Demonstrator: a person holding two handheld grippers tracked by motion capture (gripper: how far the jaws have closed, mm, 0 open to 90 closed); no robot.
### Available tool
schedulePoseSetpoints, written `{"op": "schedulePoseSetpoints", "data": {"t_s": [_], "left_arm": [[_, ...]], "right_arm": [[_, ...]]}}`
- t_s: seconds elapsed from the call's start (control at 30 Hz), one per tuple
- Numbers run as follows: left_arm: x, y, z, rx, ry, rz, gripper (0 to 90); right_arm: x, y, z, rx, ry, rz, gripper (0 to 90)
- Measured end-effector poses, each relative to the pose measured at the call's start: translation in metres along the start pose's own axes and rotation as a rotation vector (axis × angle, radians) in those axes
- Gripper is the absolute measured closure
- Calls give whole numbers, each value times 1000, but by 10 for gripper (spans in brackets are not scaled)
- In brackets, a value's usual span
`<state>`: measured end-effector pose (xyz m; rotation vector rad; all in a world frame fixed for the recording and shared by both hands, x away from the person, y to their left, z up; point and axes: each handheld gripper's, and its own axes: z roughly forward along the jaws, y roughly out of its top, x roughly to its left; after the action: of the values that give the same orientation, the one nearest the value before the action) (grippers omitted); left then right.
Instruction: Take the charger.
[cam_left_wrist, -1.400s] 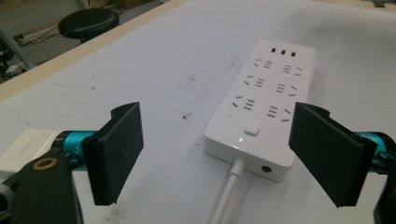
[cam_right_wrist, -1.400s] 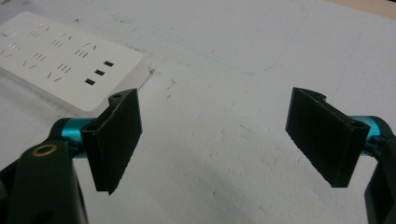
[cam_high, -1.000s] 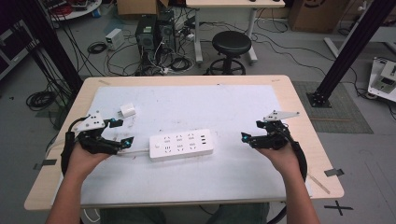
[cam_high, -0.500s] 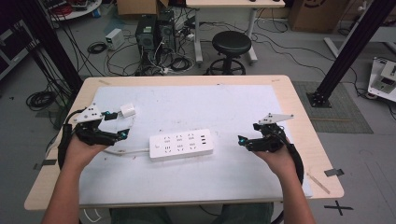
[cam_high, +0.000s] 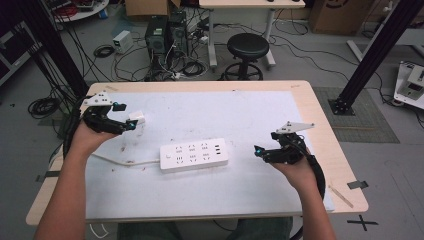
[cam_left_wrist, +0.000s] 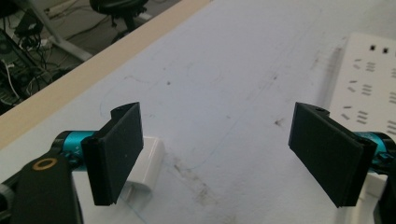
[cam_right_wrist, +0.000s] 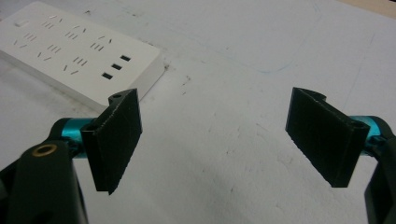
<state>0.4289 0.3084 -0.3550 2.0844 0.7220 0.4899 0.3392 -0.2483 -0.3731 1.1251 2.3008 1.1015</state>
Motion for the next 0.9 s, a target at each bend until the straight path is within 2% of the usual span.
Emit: {"op": "schedulePoseSetpoints", "data": {"t_s": [0.1,0.13,0.17,0.2,0.3,0.33,0.37,0.4,0.47,0.5,0.53,0.57,0.63,0.7,0.8,0.83,0.9], "left_arm": [[0,0,0,0,0,0,179],[14,2,10,10,10,-2,179],[14,2,10,10,10,-2,179],[21,1,15,24,5,-23,179],[24,1,17,32,4,-21,179],[34,-2,26,37,0,-34,179],[34,-2,26,37,0,-34,179],[42,-9,35,50,0,-49,179],[42,-9,35,50,0,-49,179],[51,-21,47,83,-8,-74,179],[51,-21,47,83,-8,-74,179],[56,-28,54,97,-12,-87,179],[56,-28,54,97,-12,-87,179],[63,-38,64,114,-4,-96,179],[64,-39,65,115,3,-93,179],[65,-43,71,124,1,-71,179],[65,-43,73,120,2,-67,179]], "right_arm": [[0,0,0,-1,0,1,189],[0,0,0,-1,0,1,189],[0,0,0,-1,0,1,189],[0,2,0,1,-1,-4,189],[2,3,2,3,-1,-8,189],[2,3,2,3,-1,-8,189],[2,4,3,6,0,-15,189],[3,4,4,12,-3,-8,189],[3,4,4,11,-4,-7,189],[3,3,4,16,-8,-4,189],[3,3,4,16,-8,-4,189],[2,3,4,16,-9,-5,189],[2,3,3,21,-12,-3,189],[1,2,4,24,-16,2,189],[1,2,4,22,-23,2,189],[1,1,4,27,-24,3,189],[1,1,4,28,-28,4,189]]}}
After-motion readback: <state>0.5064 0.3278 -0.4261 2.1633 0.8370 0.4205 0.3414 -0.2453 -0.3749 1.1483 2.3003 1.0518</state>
